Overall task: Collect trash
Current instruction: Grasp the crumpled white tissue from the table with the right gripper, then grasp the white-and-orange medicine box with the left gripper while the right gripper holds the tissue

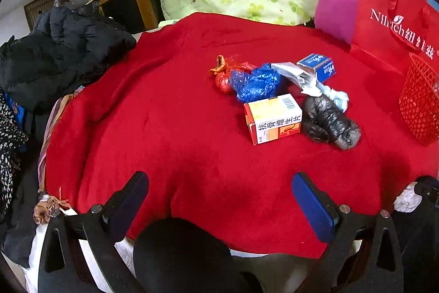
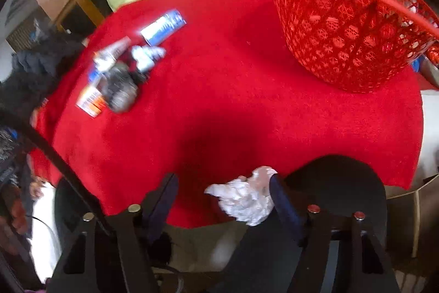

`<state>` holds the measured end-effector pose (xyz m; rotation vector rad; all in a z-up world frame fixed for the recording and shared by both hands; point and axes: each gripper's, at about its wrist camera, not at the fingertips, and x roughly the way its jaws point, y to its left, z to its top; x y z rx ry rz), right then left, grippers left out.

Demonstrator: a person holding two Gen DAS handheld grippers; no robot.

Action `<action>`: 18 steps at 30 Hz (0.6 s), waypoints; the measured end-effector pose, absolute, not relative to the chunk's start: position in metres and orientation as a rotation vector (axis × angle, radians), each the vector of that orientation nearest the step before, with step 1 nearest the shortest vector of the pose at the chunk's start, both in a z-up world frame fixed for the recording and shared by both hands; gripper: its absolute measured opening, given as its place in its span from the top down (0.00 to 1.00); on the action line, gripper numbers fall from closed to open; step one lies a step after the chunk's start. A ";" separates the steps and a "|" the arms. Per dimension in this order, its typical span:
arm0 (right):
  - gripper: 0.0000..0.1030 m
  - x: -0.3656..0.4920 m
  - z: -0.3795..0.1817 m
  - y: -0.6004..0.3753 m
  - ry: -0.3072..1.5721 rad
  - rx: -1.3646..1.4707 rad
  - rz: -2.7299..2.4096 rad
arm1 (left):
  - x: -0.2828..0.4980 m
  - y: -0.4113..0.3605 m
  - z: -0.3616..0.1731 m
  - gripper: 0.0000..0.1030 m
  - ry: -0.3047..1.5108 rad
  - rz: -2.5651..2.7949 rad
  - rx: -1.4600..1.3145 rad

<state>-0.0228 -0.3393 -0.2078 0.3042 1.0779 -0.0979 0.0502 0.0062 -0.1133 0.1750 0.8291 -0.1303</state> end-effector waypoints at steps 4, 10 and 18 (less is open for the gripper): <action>0.38 -0.009 -0.230 -0.338 1.170 0.246 -0.118 | 0.060 0.008 -0.118 0.00 0.820 -0.155 0.200; 0.50 0.004 -0.243 -0.330 1.225 0.138 -0.142 | 0.093 0.005 -0.125 0.00 0.787 -0.277 0.247; 0.72 0.007 -0.231 -0.325 1.205 0.077 -0.157 | 0.147 -0.024 -0.133 0.00 0.724 -0.408 0.371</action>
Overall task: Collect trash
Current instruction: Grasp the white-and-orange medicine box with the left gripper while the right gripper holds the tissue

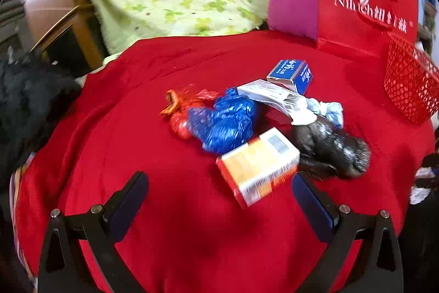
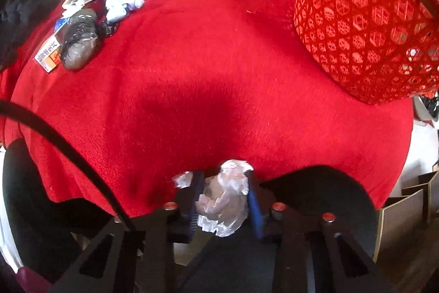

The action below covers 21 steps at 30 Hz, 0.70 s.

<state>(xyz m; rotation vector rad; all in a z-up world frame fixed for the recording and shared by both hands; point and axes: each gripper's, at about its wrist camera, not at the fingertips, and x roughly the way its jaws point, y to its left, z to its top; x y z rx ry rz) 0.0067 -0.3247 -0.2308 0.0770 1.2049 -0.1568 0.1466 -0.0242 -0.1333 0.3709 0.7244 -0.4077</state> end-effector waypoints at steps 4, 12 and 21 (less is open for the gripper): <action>0.74 0.007 -0.227 -0.326 1.202 0.082 -0.153 | 0.177 -0.033 -0.149 0.00 0.764 -0.474 0.371; 0.75 0.003 -0.214 -0.337 1.184 0.112 -0.132 | 0.180 -0.041 -0.165 0.00 0.814 -0.605 0.292; 0.75 -0.003 -0.194 -0.363 1.145 0.206 -0.117 | 0.150 -0.059 -0.166 0.32 0.806 -0.681 0.355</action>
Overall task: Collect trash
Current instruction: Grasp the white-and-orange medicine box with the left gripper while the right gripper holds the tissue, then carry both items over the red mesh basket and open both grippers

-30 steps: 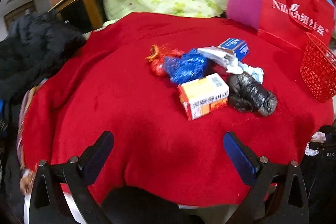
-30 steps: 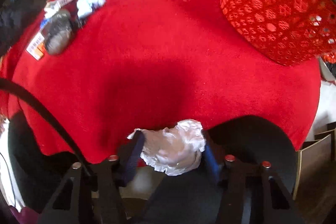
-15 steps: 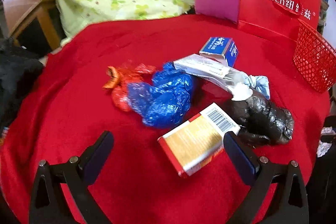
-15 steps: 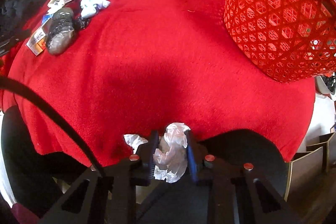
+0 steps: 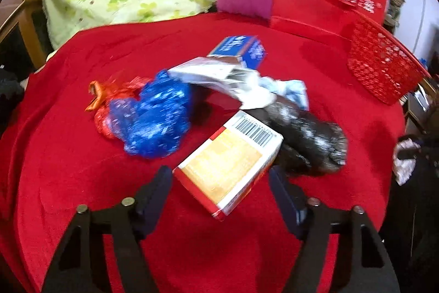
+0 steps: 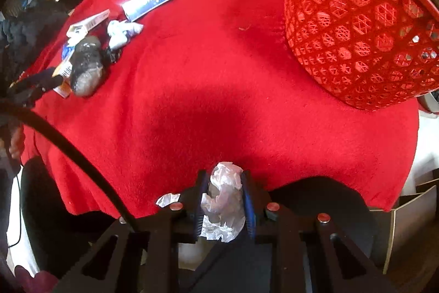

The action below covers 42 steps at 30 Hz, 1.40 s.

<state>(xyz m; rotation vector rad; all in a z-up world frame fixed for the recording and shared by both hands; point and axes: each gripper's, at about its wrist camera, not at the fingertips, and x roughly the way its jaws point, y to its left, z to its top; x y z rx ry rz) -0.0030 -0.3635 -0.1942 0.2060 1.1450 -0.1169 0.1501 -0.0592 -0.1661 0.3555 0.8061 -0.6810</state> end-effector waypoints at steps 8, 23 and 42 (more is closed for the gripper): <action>0.75 -0.018 -0.167 -0.378 1.069 0.261 -0.112 | 0.147 -0.056 -0.168 0.48 0.833 -0.672 0.296; 0.75 -0.002 -0.139 -0.349 0.980 0.304 -0.023 | 0.161 -0.068 -0.174 0.36 0.834 -0.648 0.302; 0.75 -0.036 -0.036 -0.378 0.687 0.193 -0.148 | 0.106 -0.038 -0.086 0.46 0.660 -0.620 0.174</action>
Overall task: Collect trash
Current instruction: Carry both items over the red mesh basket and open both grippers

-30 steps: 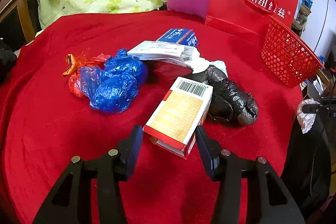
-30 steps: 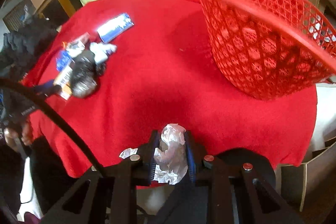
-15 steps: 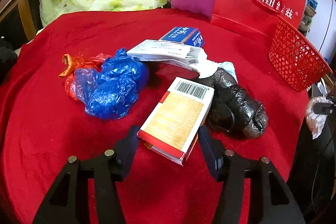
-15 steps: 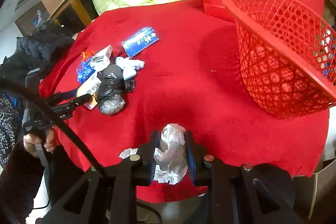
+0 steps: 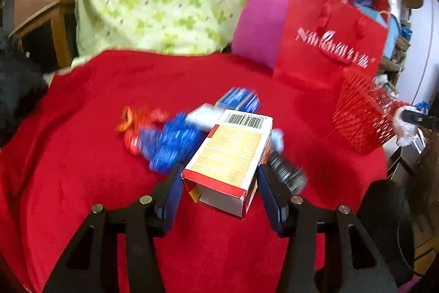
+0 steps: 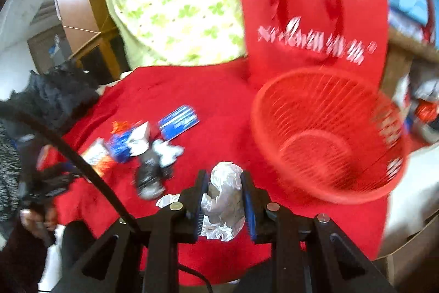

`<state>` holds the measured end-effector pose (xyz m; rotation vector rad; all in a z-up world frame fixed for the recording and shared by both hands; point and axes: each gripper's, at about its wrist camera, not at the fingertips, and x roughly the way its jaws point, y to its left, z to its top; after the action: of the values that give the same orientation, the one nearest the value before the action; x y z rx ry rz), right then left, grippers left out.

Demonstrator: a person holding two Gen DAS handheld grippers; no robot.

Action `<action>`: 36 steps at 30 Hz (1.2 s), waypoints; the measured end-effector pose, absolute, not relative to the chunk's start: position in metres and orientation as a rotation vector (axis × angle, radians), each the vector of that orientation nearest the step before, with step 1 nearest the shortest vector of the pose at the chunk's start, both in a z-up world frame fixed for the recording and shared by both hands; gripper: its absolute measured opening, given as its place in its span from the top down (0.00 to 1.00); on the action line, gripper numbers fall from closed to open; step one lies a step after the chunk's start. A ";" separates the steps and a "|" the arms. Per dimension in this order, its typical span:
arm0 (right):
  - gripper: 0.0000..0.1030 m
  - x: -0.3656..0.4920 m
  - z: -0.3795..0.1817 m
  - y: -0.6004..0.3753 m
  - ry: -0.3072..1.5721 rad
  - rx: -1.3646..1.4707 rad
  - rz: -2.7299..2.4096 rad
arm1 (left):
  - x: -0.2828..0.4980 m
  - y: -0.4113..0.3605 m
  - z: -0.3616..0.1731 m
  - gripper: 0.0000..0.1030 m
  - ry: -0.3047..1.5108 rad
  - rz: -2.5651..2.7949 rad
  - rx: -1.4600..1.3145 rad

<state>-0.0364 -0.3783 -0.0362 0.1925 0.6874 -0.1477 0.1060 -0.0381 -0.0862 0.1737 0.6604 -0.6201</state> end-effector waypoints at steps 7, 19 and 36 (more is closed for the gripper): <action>0.75 -0.037 -0.010 -0.402 0.618 0.164 -0.265 | 0.099 -0.112 -0.041 0.46 0.605 -0.718 0.208; 0.75 -0.037 -0.004 -0.453 0.582 0.114 -0.385 | 0.086 -0.267 -0.022 0.46 0.594 -0.848 0.367; 0.74 -0.027 -0.026 -0.519 0.623 0.173 -0.421 | 0.099 -0.377 -0.056 0.44 0.701 -0.965 0.455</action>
<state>-0.0274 -0.5186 -0.0262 0.1734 0.6225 -0.4208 0.0991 -0.3770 -0.0558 0.4553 0.7013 -0.9651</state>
